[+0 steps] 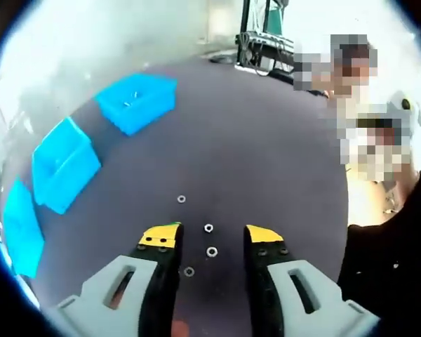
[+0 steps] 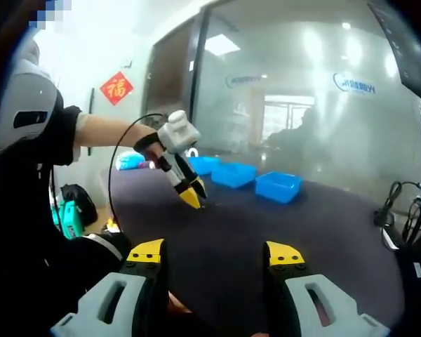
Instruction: Sort the screws, nuts, and washers into the corresponding bins
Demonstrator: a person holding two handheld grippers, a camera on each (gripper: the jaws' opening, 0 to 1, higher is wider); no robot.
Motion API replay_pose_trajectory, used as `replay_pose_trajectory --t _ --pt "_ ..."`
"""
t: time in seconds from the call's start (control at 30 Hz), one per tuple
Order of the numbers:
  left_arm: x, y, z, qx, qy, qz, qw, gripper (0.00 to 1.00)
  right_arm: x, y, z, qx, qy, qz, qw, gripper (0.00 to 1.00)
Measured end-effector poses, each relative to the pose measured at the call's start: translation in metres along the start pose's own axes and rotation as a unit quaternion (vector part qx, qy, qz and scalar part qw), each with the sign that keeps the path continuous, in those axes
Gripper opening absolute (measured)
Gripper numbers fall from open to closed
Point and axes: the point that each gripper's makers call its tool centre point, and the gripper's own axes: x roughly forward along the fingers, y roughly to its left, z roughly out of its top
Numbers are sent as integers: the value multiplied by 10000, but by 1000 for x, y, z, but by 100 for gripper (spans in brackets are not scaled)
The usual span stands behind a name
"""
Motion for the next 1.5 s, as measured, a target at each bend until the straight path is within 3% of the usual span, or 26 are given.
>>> replay_pose_trajectory --t 0.43,1.07,1.3,1.4,1.5 --pt "7 5 -5 -168 30 29 9998 21 4 1 1 -42 9 44 10000 50" --pt "12 9 -4 -19 -110 147 9998 6 4 4 2 -72 2 72 9999 51" --pt "6 13 -5 -402 -432 116 9982 6 4 2 5 -83 -36 28 10000 51" --pt "-1 14 -2 -612 -734 94 9954 6 4 0 8 -60 -88 -35 9999 50" --pt "-14 14 8 -779 -1234 72 9893 6 4 -3 11 -34 -154 -102 9998 50"
